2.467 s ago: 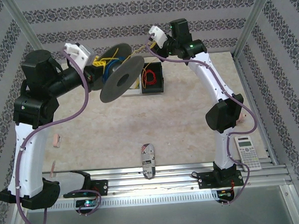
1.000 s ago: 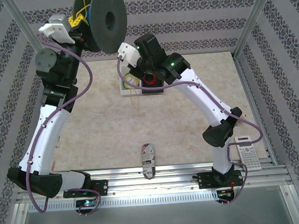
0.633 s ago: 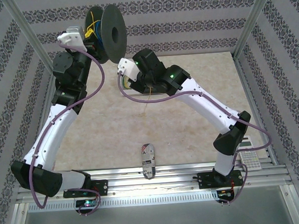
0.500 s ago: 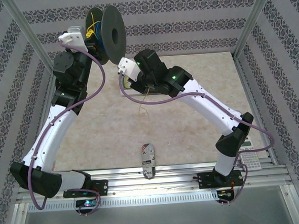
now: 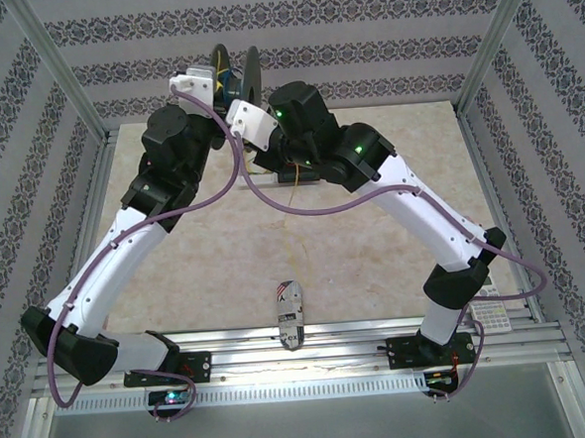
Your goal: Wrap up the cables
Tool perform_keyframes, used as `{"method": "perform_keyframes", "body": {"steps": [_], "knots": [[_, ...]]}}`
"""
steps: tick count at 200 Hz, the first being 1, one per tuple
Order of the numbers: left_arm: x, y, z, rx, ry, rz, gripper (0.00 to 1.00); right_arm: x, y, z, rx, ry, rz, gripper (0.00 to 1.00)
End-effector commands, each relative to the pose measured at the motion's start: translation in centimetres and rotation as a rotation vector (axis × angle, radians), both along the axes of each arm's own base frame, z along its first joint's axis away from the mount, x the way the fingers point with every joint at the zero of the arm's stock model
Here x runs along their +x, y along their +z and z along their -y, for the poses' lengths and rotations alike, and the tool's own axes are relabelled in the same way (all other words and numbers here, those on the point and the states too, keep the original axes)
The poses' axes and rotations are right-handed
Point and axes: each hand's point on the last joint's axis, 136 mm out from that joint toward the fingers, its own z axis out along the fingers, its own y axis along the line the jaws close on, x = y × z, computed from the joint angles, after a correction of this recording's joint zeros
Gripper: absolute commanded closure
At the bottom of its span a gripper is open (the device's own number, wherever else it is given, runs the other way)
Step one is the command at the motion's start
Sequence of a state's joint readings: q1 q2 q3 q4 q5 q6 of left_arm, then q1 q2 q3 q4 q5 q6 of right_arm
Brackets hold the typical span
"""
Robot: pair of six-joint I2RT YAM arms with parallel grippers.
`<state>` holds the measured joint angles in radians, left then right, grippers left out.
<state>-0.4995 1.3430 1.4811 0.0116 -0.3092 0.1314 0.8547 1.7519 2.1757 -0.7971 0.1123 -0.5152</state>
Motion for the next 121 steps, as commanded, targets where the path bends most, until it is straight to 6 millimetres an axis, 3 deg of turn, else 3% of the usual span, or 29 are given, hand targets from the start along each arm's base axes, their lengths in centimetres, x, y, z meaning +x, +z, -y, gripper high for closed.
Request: {"method": "perform_keyframes", "body": {"steps": [1,37,57,89,121], "knots": [[0.2,-4.7,-1.6,0.209,0.082,-0.150,1.00,1.2,7.1,2.0,0.146,-0.084,0.184,0.96],[-0.9,-5.6,-1.7,0.312,0.054,-0.206,1.00,3.0,8.5,4.5,0.180,-0.144,0.232,0.95],[-1.5,-5.3,-2.1,0.340,0.057,-0.211,1.00,4.0,8.9,5.9,0.191,-0.167,0.233,0.81],[-2.9,-1.0,-3.1,0.289,0.079,-0.128,1.00,4.8,6.7,7.2,0.209,-0.176,0.179,0.78],[-4.3,3.1,-3.5,0.271,0.065,-0.062,1.00,5.0,2.6,8.5,0.221,-0.193,0.103,0.86]]}}
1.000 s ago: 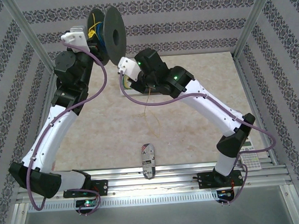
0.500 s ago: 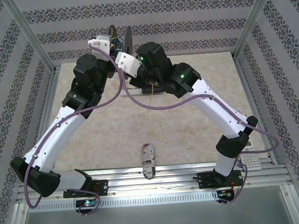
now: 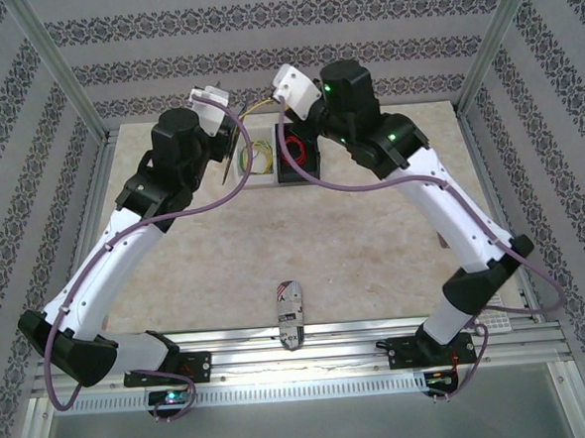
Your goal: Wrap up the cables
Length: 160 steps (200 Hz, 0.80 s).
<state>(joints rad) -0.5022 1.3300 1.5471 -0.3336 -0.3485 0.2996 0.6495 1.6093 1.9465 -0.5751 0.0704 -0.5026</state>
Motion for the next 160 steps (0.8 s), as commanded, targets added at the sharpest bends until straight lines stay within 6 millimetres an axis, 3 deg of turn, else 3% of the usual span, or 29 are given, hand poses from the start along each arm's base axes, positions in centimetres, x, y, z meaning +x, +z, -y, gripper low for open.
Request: {"method": "perform_keyframes", "body": {"steps": [1,46,90,160], "knots": [[-3.0,7.6,-2.2,-0.022,0.019,0.158,1.00,-0.1,0.8,0.9,0.107,-0.021,0.030,0.87],[-4.2,10.2,-3.5,0.029,0.049,0.200,1.00,0.7,-2.0,5.1,0.146,-0.096,-0.030,0.90],[-5.3,11.9,-4.6,0.042,0.076,0.232,1.00,1.2,-3.9,8.7,0.167,-0.147,-0.077,0.79],[-5.7,13.4,-5.0,0.058,0.088,0.252,1.00,0.8,-6.5,11.6,0.207,-0.199,-0.129,0.83]]}}
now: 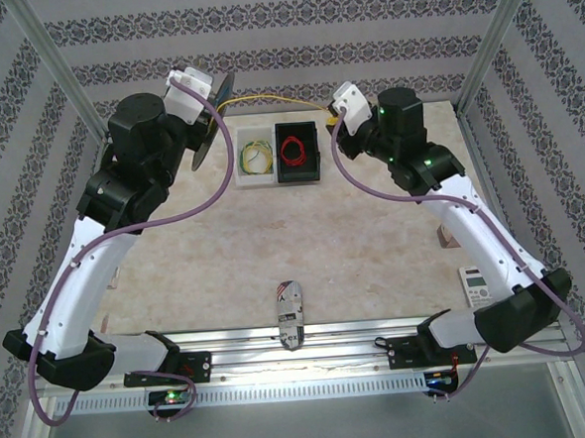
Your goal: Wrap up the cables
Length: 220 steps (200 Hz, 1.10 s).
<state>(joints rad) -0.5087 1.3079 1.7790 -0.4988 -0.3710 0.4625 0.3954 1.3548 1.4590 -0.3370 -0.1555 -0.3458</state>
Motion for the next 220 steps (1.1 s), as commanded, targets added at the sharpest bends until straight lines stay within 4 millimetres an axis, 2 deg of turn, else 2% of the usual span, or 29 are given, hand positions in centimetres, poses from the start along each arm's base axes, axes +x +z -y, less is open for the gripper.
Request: {"method": "perform_keyframes", "body": {"steps": [1,19,49,116,179,220], "knots": [[-2.4,6.2,-3.1,-0.066,0.084,0.166,1.00,0.5,-0.9,3.0,0.011,-0.110,-0.029,0.82],[-2.2,6.3,-3.3,-0.052,0.094,0.166,1.00,0.3,-1.2,3.8,0.007,-0.124,-0.042,0.75],[-2.3,6.8,-3.6,-0.051,0.097,0.175,1.00,0.2,-1.5,4.9,0.013,-0.148,-0.052,0.73],[-2.3,7.3,-4.3,-0.044,0.112,0.183,1.00,0.1,-2.6,6.4,0.025,-0.181,-0.084,0.72],[-2.7,8.4,-5.1,-0.047,0.120,0.205,1.00,0.1,-4.4,8.0,0.033,-0.222,-0.123,0.69],[-2.8,8.9,-5.3,-0.043,0.123,0.212,1.00,0.3,-5.4,8.4,0.042,-0.227,-0.146,0.68]]}}
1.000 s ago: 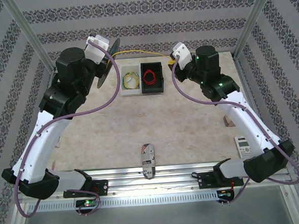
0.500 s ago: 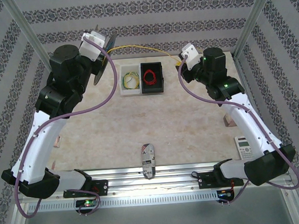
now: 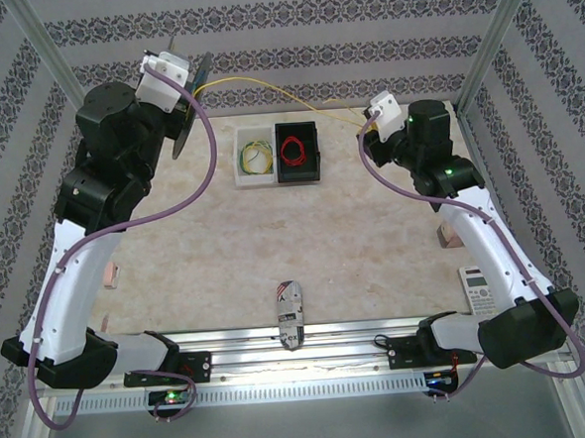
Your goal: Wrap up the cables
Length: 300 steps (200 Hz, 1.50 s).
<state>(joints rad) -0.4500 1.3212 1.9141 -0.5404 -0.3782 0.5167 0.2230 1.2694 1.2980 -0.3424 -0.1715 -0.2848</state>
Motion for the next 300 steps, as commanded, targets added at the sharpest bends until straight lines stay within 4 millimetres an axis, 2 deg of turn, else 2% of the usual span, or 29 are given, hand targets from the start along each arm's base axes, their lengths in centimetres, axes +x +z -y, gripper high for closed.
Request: {"method": "perform_keyframes", "body": {"steps": [1,13,48,63,116,133,153,185,208,231,249,271,300], "knots": [[-2.0,4.8,-2.3,-0.058,0.056,0.141,1.00,-0.1,-1.2,1.2,0.012,-0.048,-0.041,0.68],[-2.1,4.9,-2.3,-0.060,0.052,0.143,1.00,0.0,-1.2,1.1,0.017,-0.046,-0.042,0.70],[-1.9,4.5,-1.9,-0.065,0.037,0.127,1.00,0.1,-1.0,0.8,0.036,-0.033,-0.040,0.95],[-1.7,4.1,-1.8,-0.066,0.033,0.115,1.00,-0.1,-0.8,0.8,0.040,-0.031,-0.036,1.00],[-0.4,1.5,-1.0,-0.048,0.023,0.039,1.00,-1.1,0.4,0.8,0.043,-0.016,-0.017,1.00],[0.3,0.0,-0.5,-0.043,0.015,-0.008,1.00,-1.2,1.1,1.0,0.046,-0.024,-0.012,1.00],[1.0,-2.9,0.4,-0.030,-0.015,-0.097,1.00,-0.9,2.5,1.2,0.061,-0.036,-0.001,1.00],[1.5,-8.1,1.4,0.009,-0.048,-0.273,1.00,-0.4,6.0,0.8,0.094,-0.019,0.049,1.00],[1.4,-10.5,2.1,0.012,-0.083,-0.349,1.00,0.1,8.4,0.4,0.115,0.001,0.085,1.00],[0.8,-12.3,3.1,0.014,-0.144,-0.419,1.00,1.0,9.8,-0.1,0.131,0.017,0.102,1.00],[0.1,-13.9,4.2,0.024,-0.215,-0.491,1.00,2.4,9.9,-0.3,0.138,0.016,0.088,1.00],[-1.4,-16.0,6.2,0.035,-0.350,-0.596,1.00,4.6,9.2,-0.6,0.144,0.014,0.062,1.00],[-4.0,-17.3,8.3,0.030,-0.523,-0.689,1.00,8.1,7.8,-0.7,0.152,-0.002,0.015,1.00]]}}
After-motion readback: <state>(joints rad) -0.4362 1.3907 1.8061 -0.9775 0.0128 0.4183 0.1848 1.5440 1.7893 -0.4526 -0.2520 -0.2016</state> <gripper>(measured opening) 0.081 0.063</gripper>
